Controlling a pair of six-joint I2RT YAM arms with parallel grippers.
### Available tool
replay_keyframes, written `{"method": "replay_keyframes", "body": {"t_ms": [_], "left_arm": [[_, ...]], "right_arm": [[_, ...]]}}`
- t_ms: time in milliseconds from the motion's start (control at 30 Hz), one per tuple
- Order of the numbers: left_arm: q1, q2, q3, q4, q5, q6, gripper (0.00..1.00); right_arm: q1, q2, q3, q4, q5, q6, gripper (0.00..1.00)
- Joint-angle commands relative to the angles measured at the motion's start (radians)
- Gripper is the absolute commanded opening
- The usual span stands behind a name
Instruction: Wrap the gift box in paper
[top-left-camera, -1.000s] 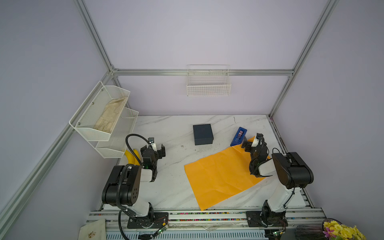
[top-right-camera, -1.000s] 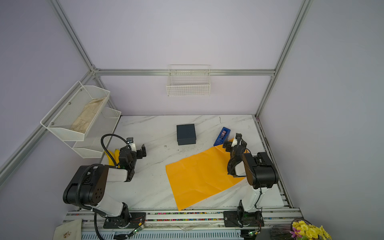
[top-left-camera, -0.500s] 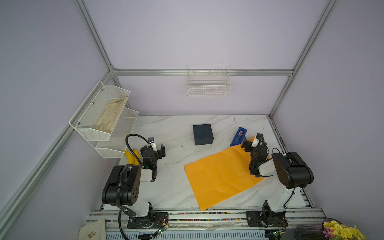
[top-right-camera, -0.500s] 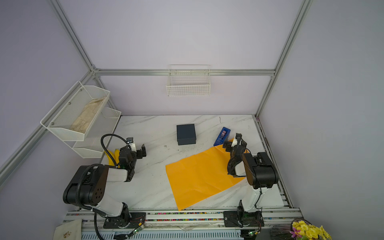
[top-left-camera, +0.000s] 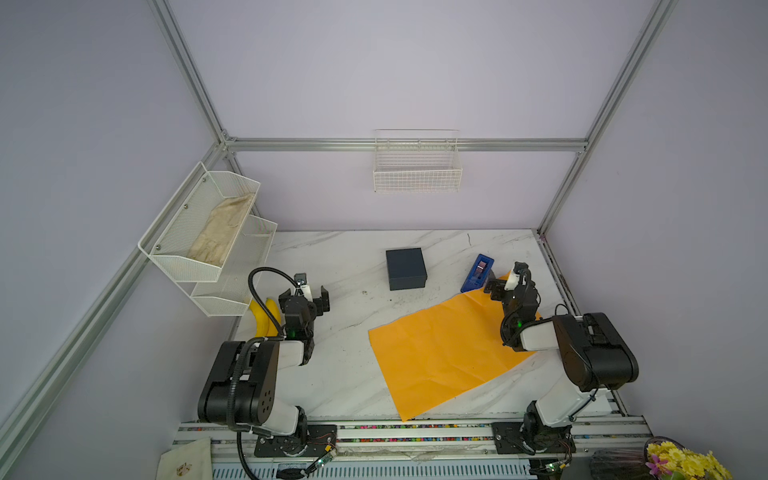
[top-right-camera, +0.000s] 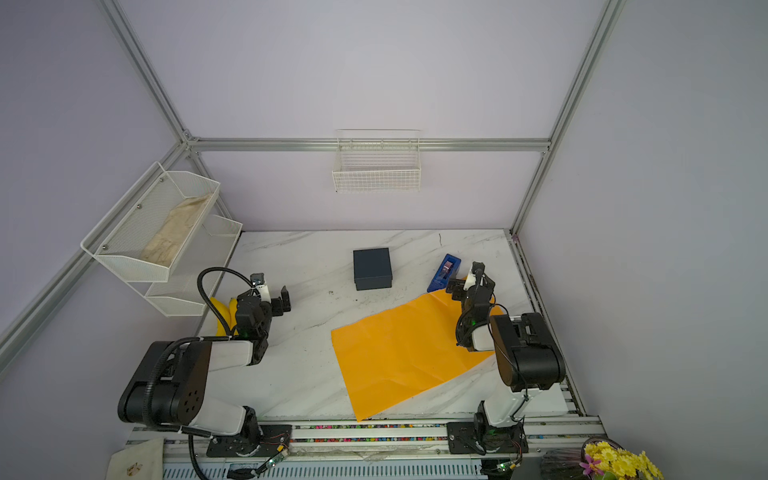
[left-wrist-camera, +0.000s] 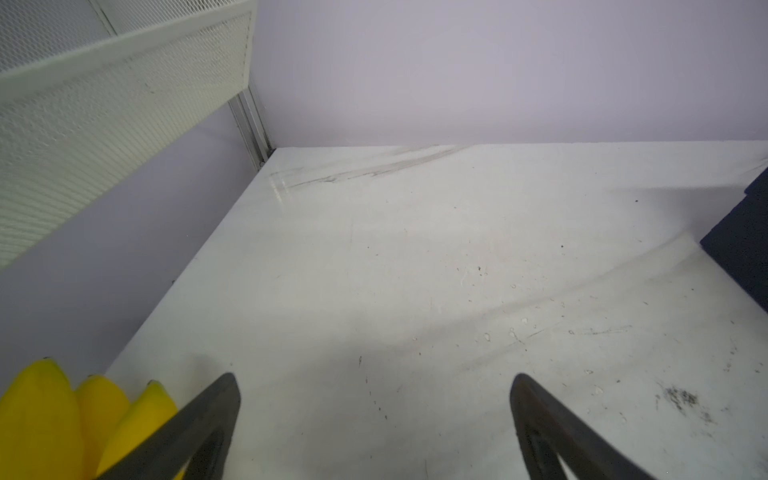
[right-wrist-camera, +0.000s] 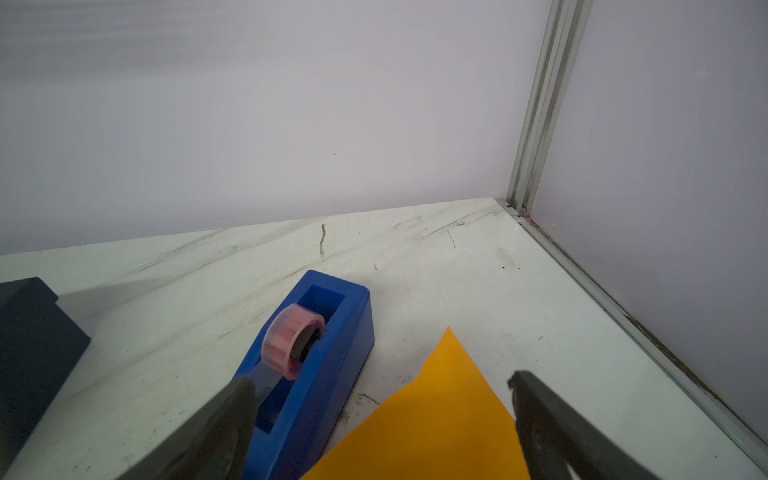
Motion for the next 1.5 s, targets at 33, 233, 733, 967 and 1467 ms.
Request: {"method": "replay_keyframes", "body": {"t_ms": [33,233,733,967,1467], "left_arm": [[-0.071,-0.148,0.060,-0.190,-0.101,0.003,1.00],[-0.094,-0.276,0.260,-0.717,0.092,-0.266,0.99],[-0.230,-0.267,0.241,-1.069,0.782,-0.799,0.92],[-0.320,-0.272,0.127,-1.052,0.840,-0.909,0.92],[-0.367,-0.036,0.039,-0.839,0.932,-0.948,0.90]], "right_arm": [[0.018,-0.112,0.129,-0.381,-0.032,0.085,0.95],[0.066,-0.222,0.246,-0.805,-0.168,0.240,0.89],[0.296,-0.188,0.288,-1.339,-0.500,0.472,0.75],[0.328,-0.139,0.203,-1.301,-0.624,0.501,0.75],[0.339,-0.076,0.159,-1.252,-0.652,0.502,0.73]]}}
